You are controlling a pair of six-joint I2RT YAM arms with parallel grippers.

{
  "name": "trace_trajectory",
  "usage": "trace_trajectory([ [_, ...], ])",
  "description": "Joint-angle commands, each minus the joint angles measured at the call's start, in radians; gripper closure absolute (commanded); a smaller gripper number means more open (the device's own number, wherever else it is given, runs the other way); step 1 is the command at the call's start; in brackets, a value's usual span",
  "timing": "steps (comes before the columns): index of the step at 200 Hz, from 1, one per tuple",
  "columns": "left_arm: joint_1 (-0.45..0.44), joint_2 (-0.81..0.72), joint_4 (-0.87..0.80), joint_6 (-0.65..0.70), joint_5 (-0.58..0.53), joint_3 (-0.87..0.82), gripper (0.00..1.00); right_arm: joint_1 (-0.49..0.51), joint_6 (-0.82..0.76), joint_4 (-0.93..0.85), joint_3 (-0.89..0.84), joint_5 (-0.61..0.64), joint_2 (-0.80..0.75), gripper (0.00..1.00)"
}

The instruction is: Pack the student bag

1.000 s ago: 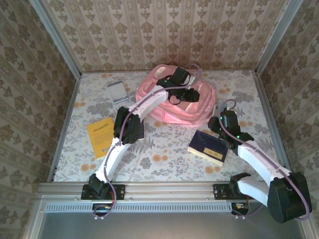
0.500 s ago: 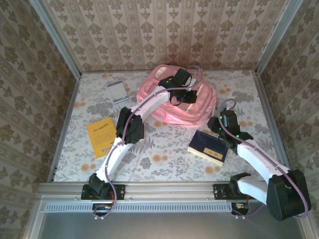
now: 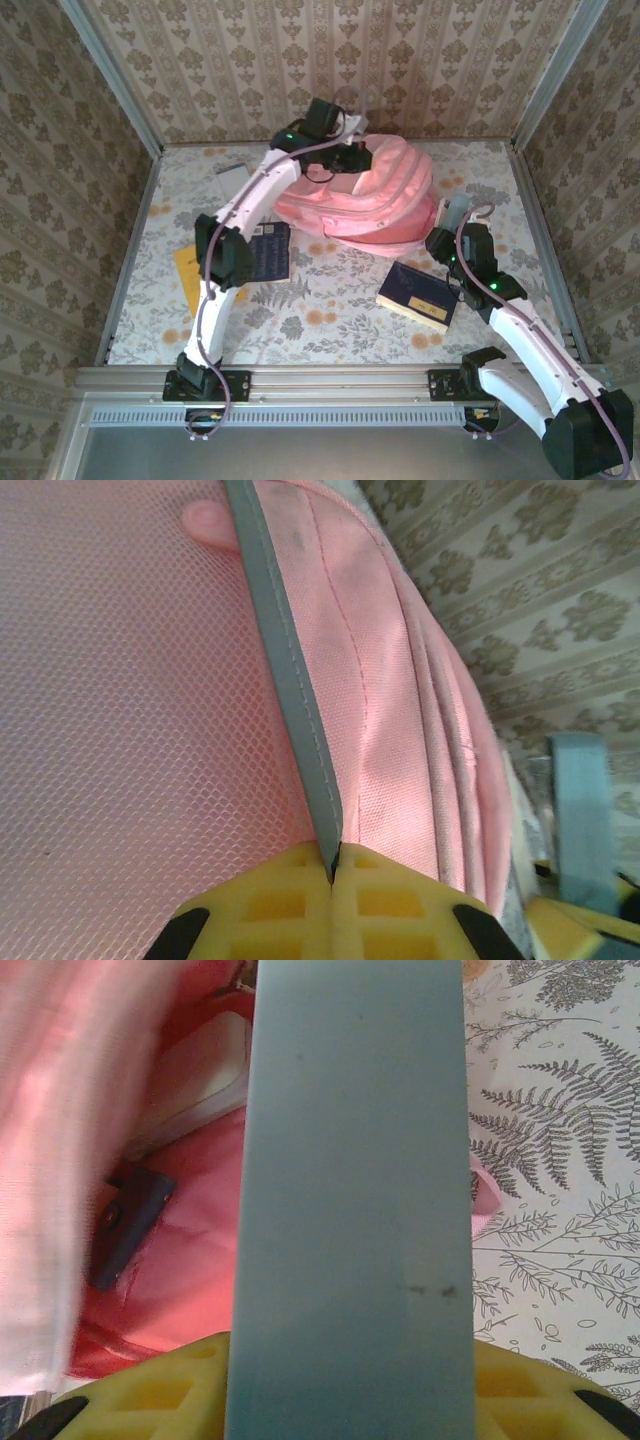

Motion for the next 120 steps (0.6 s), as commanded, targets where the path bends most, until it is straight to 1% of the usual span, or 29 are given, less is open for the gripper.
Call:
trace_trajectory([
  [1, 0.012, -0.122, 0.047, -0.013, 0.154, -0.048, 1.0, -0.007, -0.025, 0.047, 0.047, -0.08, 0.028, 0.98],
  [10, 0.026, -0.147, 0.044, -0.001, 0.173, -0.065, 1.0, -0.013, -0.032, 0.085, 0.049, -0.142, 0.051, 0.98],
  [30, 0.062, -0.184, 0.028, 0.023, 0.207, -0.082, 1.0, -0.039, -0.03, 0.213, 0.062, -0.363, 0.134, 0.98],
  [60, 0.117, -0.199, 0.049, 0.006, 0.305, -0.092, 1.0, -0.053, -0.001, 0.391, 0.118, -0.666, 0.319, 0.99],
  [75, 0.138, -0.198, 0.062, -0.008, 0.336, -0.091, 1.0, -0.053, 0.023, 0.435, 0.167, -0.779, 0.419, 1.0],
  [95, 0.152, -0.193, 0.07, -0.022, 0.367, -0.079, 1.0, -0.049, 0.052, 0.449, 0.227, -0.85, 0.515, 1.0],
  [99, 0.152, -0.193, 0.07, -0.022, 0.369, -0.078, 1.0, -0.049, 0.058, 0.458, 0.235, -0.855, 0.554, 1.0],
  [120, 0.152, -0.193, 0.073, -0.025, 0.384, -0.074, 1.0, -0.031, 0.103, 0.508, 0.273, -0.848, 0.643, 1.0],
])
